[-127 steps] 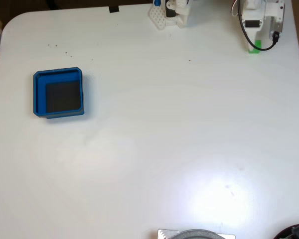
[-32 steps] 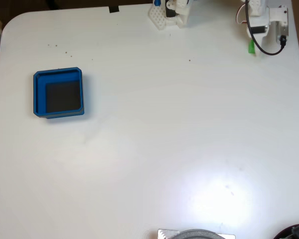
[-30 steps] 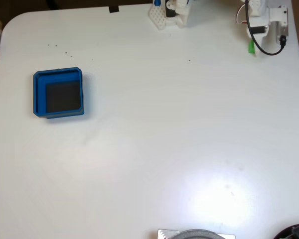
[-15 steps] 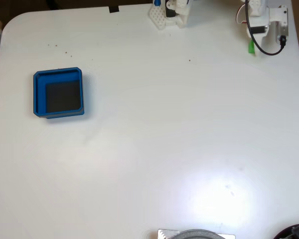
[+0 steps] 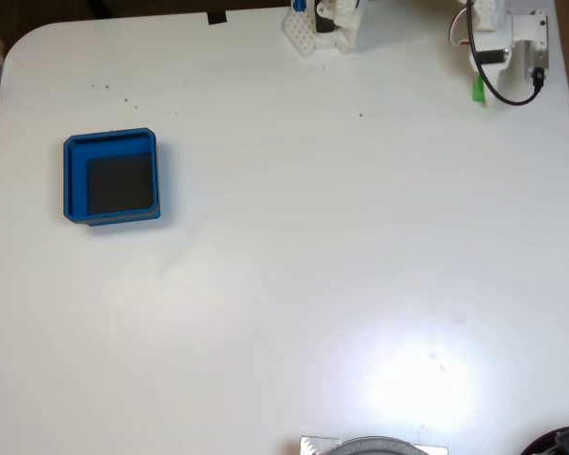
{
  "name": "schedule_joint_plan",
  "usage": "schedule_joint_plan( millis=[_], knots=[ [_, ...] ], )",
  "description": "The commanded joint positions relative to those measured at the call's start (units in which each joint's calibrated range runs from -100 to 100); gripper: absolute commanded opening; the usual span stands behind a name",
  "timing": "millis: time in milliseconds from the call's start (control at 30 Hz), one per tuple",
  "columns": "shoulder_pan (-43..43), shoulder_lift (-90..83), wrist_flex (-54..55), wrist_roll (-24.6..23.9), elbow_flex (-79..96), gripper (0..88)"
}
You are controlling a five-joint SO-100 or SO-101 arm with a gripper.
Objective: Pick up green cube and drop it in the blue box
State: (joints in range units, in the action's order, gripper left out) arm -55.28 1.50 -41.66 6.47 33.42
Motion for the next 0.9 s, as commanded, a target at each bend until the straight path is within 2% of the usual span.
schedule_joint_plan(
  millis=[0, 300, 867],
  knots=[
    [0.1, -0.2, 0.1, -0.1, -1.1, 32.9],
    [0.1, -0.2, 0.1, 0.2, -1.1, 32.3],
    [0.2, -0.3, 0.1, 0.2, -1.2, 18.1]
  ],
)
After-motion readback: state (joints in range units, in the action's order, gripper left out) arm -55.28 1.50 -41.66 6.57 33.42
